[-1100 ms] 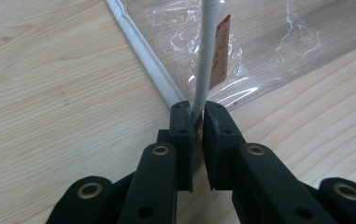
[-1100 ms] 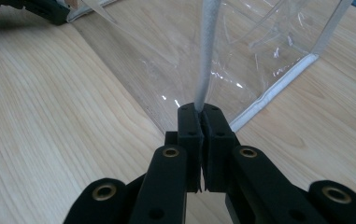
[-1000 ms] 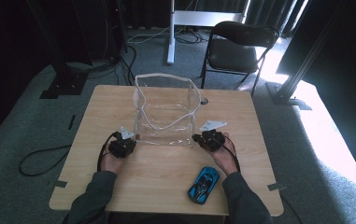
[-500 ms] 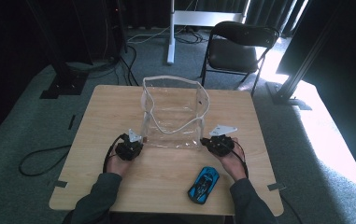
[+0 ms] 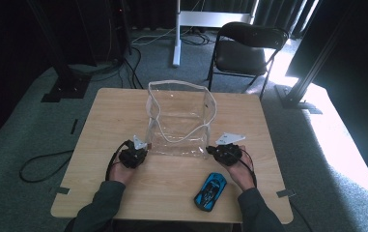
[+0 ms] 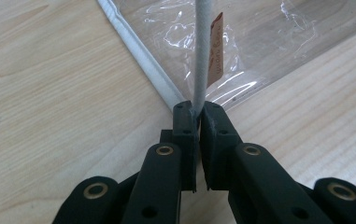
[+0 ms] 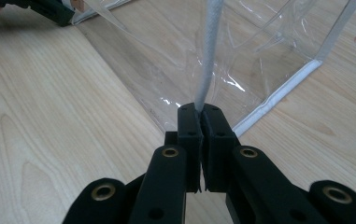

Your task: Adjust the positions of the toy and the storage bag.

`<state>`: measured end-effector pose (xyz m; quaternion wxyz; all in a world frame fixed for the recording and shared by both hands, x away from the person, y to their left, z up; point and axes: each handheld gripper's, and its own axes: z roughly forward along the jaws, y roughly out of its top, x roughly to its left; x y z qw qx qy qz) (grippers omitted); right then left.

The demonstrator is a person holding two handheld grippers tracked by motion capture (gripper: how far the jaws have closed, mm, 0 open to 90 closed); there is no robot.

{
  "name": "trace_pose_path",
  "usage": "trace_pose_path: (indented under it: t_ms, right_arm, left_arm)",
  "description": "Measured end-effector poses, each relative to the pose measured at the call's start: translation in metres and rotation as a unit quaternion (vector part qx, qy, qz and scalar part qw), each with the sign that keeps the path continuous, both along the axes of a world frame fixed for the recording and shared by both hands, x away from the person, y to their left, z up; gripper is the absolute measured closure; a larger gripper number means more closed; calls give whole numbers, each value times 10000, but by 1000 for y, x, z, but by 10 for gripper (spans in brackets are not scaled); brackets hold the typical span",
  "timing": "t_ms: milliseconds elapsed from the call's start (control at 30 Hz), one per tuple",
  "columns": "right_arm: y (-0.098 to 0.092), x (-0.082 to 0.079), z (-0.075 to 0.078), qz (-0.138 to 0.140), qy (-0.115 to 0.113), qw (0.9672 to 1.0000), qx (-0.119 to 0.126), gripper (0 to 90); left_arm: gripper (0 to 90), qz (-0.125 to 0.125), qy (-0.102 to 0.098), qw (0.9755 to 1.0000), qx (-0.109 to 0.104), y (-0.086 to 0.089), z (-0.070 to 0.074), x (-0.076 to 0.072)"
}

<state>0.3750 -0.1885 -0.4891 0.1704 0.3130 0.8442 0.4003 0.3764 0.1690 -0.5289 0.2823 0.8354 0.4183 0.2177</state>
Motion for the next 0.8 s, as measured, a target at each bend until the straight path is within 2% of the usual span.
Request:
trace_pose_path:
  t_ms: [133, 167, 200, 267, 333, 400, 433, 500, 533, 633, 800]
  right_arm:
    - [-1, -4, 0, 38, -22, 10000, 1, 869]
    - [-1, -5, 0, 24, -13, 10000, 8, 840]
    - [-2, -5, 0, -19, 26, 10000, 31, 748]
    - [-4, -8, 1, -96, 60, 9999, 25, 702]
    - [-6, -15, 1, -178, -19, 9998, -99, 642]
    - [-10, -24, -1, -266, -78, 9993, -268, 615]
    - [-11, -28, -2, -292, -85, 9990, -314, 603]
    - [-17, -40, -6, -411, -91, 9979, -484, 561]
    - [-19, -44, -7, -445, -82, 9976, -528, 555]
    - [-30, -61, -14, -571, -27, 9964, -626, 536]
    - [-48, -82, -21, -751, 121, 9952, -619, 537]
  left_arm:
    - [830, 19, 53, 9999, -97, 2, 1, -4]
    - [778, 101, 32, 9997, -200, 3, 3, -6]
    - [723, 158, 26, 9996, -243, 4, 4, -9]
    - [677, 229, 17, 9991, -368, 4, 7, -17]
    - [646, 223, -36, 9990, -396, 3, 9, -26]
    - [633, 122, -34, 9989, -462, 1, 11, -34]
    - [629, -36, -15, 9989, -475, -4, 12, -39]
    - [615, -203, -1, 9985, -515, -10, 13, -44]
    - [606, -414, 36, 9972, -627, -18, 12, -48]
    - [592, -734, 91, 9948, -697, -34, 10, -54]
    - [552, -1203, 140, 9905, -654, -63, 3, -62]
